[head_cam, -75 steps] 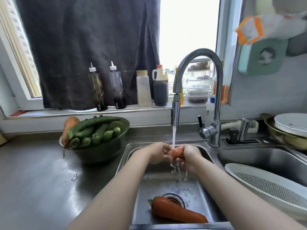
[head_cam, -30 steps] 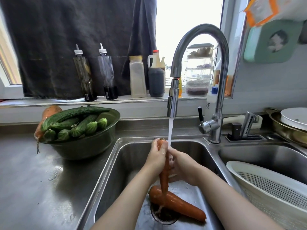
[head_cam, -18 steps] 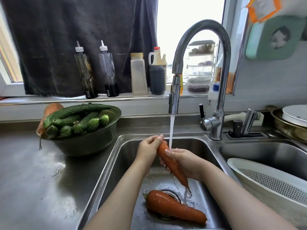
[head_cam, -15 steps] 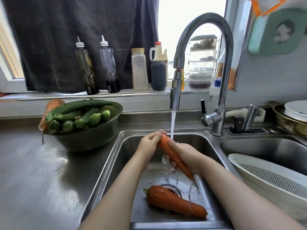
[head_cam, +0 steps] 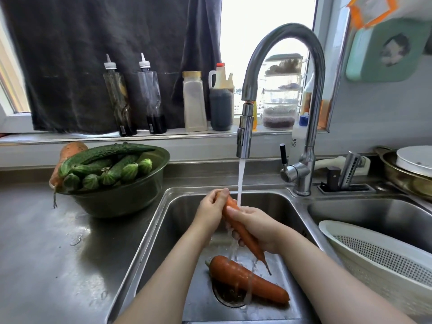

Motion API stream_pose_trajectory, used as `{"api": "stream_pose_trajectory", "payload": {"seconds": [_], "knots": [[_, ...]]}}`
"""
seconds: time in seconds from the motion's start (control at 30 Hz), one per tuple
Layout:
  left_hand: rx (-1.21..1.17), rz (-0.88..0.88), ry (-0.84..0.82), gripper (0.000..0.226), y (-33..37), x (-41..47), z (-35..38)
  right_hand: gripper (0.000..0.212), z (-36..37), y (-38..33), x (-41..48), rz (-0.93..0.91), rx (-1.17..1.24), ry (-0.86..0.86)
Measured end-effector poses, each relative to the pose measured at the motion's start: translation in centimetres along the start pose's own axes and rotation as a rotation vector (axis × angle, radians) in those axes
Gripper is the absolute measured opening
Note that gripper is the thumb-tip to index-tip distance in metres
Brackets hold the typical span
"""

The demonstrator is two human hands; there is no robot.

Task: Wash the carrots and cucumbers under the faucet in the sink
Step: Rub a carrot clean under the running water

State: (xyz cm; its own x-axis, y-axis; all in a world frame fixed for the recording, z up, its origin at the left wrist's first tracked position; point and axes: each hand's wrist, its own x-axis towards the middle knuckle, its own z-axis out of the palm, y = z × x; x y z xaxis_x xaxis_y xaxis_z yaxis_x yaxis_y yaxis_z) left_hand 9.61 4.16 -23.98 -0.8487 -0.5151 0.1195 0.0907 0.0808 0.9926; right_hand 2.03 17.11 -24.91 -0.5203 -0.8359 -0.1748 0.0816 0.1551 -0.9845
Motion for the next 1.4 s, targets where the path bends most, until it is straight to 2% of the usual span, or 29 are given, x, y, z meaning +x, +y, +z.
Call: {"api": "stream_pose_trajectory", "payload": {"seconds": [0.1,0.2,0.3,0.4,0.5,0.57,0.67,0.73,0.93,1.07,1.17,1.23,1.33,1.4], "knots": [[0.021,-0.032,-0.178,0.020,-0.1,0.0,0.1,0.070,-0.1,-0.6,-0.4,0.047,0.008,0.179],[0.019,-0.050,-0.229,0.016,-0.3,-0.3,0.7,0.077,-1.0,-0.3,-0.5,0.077,0.057,0.170],[0.054,-0.026,-0.133,0.016,-0.6,-0.2,1.0,0.071,-1.0,-0.3,-0.5,0.086,0.137,0.090],[0.009,0.019,0.015,0.023,-0.4,-0.2,0.8,0.046,-1.1,-0.2,-0.6,0.059,0.195,-0.096],[-0.030,-0.034,0.047,0.033,0.5,-0.5,0.2,0.042,-1.1,-0.1,-0.6,0.015,0.168,-0.155],[-0.049,-0.063,-0.019,0.035,0.7,-0.1,-0.9,0.044,-1.0,-0.3,-0.7,-0.003,0.113,-0.092],[-0.046,-0.081,-0.205,0.033,0.4,0.1,-2.1,0.067,-1.1,-0.7,-0.7,0.025,0.065,0.031],[-0.044,-0.100,-0.279,0.035,-0.1,0.3,-2.2,0.074,-1.4,-0.6,-0.6,0.043,0.058,0.072],[-0.020,-0.062,-0.111,0.030,0.0,0.0,-1.0,0.065,-1.3,-0.6,-0.5,0.053,0.164,0.066],[-0.029,-0.080,-0.043,0.031,0.1,-0.2,-0.7,0.066,-1.1,-0.8,-0.7,-0.023,0.056,0.055],[0.004,-0.108,-0.075,0.030,0.1,0.0,-1.0,0.076,-0.9,-1.0,-0.9,0.010,0.053,0.109],[-0.001,-0.116,-0.159,0.033,0.1,0.1,-1.3,0.081,-1.1,-1.2,-0.8,0.055,0.071,0.098],[-0.022,-0.110,-0.337,0.047,-0.2,0.3,-1.6,0.076,-1.0,-1.2,-0.8,0.082,0.096,0.039],[-0.010,-0.093,-0.329,0.048,-0.2,0.4,-1.4,0.072,-1.0,-1.2,-0.9,0.062,0.120,0.038]]}}
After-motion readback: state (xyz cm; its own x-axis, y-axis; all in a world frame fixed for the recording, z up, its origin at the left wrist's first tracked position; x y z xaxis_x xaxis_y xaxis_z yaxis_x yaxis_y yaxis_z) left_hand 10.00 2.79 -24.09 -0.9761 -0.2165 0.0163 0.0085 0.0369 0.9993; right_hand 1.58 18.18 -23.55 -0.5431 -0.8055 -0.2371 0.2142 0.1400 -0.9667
